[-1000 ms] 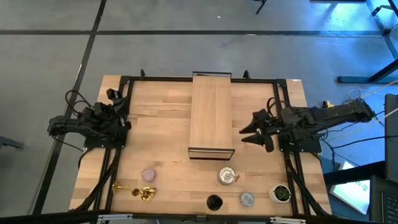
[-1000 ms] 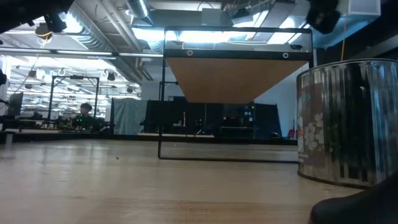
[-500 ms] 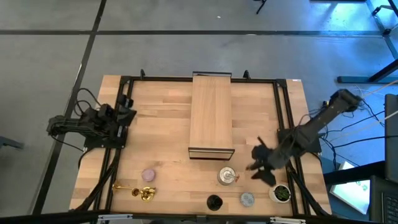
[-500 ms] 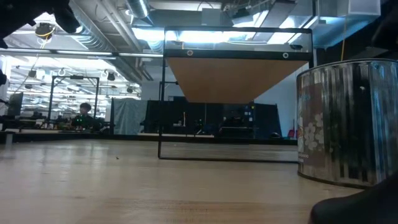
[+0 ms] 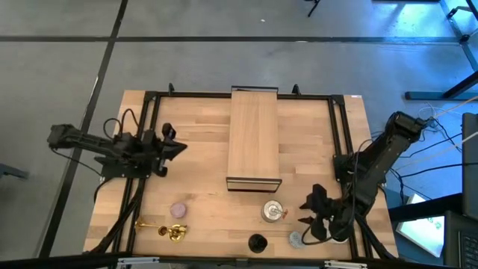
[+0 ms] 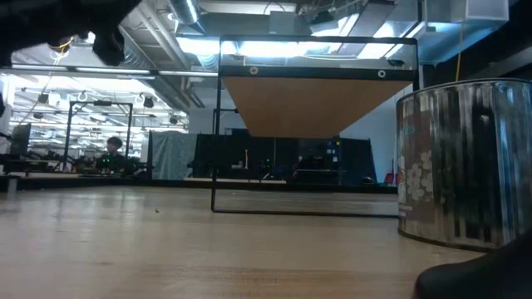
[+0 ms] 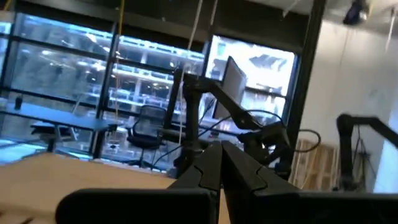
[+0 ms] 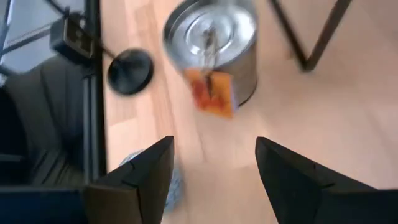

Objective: Pick & Place candle stick holders
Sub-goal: Put the right golden candle holder on the shelf

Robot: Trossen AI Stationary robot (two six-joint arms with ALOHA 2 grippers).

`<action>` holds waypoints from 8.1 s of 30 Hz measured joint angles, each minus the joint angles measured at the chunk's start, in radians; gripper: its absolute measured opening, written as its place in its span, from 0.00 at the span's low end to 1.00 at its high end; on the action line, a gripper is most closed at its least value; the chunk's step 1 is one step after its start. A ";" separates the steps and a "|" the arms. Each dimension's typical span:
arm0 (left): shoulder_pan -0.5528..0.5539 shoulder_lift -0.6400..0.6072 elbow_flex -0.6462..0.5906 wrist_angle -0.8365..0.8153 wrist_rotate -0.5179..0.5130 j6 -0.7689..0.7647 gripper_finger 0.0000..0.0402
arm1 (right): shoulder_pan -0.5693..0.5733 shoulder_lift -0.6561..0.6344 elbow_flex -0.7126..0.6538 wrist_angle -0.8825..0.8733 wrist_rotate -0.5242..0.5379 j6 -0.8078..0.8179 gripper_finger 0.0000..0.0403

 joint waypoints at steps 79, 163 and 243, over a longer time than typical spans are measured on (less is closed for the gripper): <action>-1.183 1.183 0.625 -0.608 -0.632 -1.042 0.00 | 0.025 -0.040 0.007 0.397 0.277 -0.424 0.57; -1.031 1.028 0.895 -1.186 -0.518 -1.148 0.03 | 0.031 -0.040 0.006 0.401 0.259 -0.465 0.57; 0.320 1.107 1.390 -1.180 0.399 0.378 0.03 | -1.074 -0.249 0.070 0.470 -0.609 -1.197 0.57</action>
